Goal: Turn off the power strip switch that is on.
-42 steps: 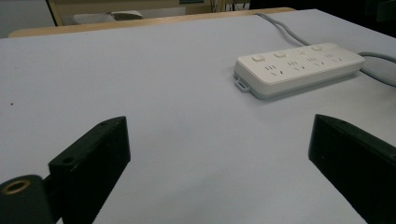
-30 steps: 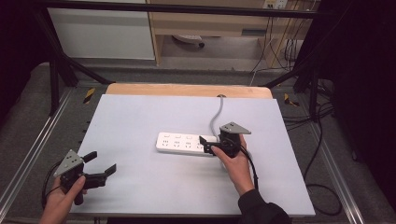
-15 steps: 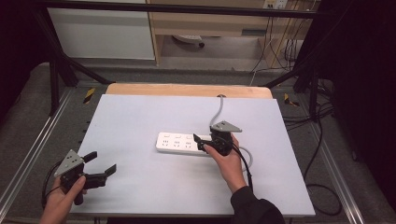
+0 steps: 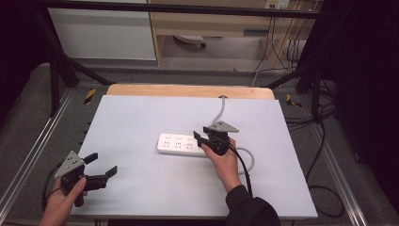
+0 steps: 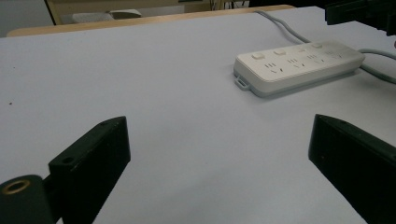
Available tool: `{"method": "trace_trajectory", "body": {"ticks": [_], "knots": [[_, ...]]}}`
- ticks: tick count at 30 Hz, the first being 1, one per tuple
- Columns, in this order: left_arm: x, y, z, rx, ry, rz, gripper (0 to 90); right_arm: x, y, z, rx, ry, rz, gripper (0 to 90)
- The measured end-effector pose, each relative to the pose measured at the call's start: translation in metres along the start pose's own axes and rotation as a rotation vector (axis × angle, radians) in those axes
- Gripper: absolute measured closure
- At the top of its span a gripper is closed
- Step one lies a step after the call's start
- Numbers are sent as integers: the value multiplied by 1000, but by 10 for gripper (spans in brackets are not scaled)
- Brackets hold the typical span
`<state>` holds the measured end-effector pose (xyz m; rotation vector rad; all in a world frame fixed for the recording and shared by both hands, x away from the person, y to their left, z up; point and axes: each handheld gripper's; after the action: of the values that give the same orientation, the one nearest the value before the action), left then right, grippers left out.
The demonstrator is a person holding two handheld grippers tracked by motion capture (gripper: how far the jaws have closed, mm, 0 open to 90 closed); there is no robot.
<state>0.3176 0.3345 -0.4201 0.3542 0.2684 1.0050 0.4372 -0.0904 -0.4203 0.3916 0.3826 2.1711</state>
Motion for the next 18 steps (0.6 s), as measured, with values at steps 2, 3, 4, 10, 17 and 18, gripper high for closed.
{"method": "trace_trajectory", "body": {"ticks": [2,3,4,10,17,18], "knots": [[0,0,0,0,0,-1,56,2,-2,0,3,7,2,584],[0,0,0,0,1,-1,56,3,-3,0,6,11,6,603],[0,0,0,0,0,-1,56,3,-4,0,5,13,6,622],[0,0,0,1,0,-2,56,6,-8,-1,4,28,13,701],[0,0,0,0,-1,-3,56,11,-12,0,2,47,28,774],[0,0,0,0,-1,-3,56,11,-12,0,2,47,28,774]]}}
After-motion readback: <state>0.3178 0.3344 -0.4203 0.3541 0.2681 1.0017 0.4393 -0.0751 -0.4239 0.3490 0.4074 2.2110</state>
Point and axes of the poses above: each handheld gripper's, and its own axes: y roughly backward along the jaws, z roughly out of its top, x roughly to its left, and after that the axes turned 2 degrees about z, right-handed
